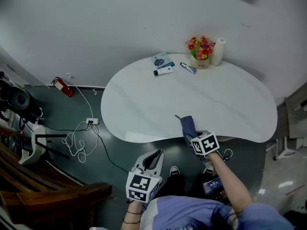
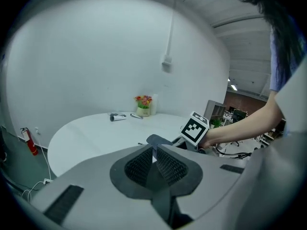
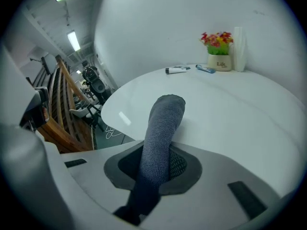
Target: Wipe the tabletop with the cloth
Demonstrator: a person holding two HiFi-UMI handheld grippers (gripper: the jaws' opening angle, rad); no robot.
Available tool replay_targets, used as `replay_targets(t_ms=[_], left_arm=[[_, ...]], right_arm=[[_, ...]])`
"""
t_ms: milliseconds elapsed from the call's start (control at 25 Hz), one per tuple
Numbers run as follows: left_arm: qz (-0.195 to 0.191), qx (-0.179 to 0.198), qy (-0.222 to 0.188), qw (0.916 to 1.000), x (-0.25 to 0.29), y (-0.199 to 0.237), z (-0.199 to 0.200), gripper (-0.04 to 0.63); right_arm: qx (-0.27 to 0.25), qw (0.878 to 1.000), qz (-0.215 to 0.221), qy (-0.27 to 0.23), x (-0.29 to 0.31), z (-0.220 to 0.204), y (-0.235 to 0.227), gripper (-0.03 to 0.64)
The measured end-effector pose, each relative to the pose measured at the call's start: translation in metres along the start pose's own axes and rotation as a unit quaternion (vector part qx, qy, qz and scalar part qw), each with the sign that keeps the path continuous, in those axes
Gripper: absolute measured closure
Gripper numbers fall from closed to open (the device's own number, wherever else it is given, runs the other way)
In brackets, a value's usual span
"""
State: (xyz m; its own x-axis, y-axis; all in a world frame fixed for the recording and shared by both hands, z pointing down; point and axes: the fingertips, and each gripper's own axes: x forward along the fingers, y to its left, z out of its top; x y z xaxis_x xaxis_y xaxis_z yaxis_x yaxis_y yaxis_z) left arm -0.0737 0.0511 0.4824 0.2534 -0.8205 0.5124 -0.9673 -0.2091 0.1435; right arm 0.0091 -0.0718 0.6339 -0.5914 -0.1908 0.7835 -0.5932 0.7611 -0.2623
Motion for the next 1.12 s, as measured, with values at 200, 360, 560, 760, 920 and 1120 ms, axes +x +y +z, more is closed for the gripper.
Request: replay_targets(t_ms=[200,360,560,760,920,1120], left_arm=[[-0.040,0.023,0.005,0.9989,0.037,-0.056,0.017,0.575],[-0.065,0.034,0.007,0.9973,0.070,-0.104,0.031,0.575],[-0.099,0.052,0.009,0.9937,0.109,-0.169,0.046,0.575],[-0.128,0.064,0.009,0.9896,0.146,-0.228,0.058,0.575],[-0.150,0.075,0.012,0.9859,0.170,-0.274,0.062,0.575],[-0.169,0.083,0.015,0.9820,0.190,-0.318,0.066,0.575]], right_arm=[[0.036,0.999,-0.027,-0.006,-0.040,-0.031,-0.069,0.546],[0.061,0.997,-0.054,-0.015,-0.079,-0.054,-0.130,0.546],[0.093,0.991,-0.091,-0.023,-0.131,-0.088,-0.204,0.546],[0.126,0.984,-0.125,-0.032,-0.180,-0.124,-0.274,0.546],[0.155,0.976,-0.145,-0.040,-0.215,-0.155,-0.325,0.546],[0.178,0.966,-0.180,-0.040,-0.259,-0.190,-0.376,0.546]])
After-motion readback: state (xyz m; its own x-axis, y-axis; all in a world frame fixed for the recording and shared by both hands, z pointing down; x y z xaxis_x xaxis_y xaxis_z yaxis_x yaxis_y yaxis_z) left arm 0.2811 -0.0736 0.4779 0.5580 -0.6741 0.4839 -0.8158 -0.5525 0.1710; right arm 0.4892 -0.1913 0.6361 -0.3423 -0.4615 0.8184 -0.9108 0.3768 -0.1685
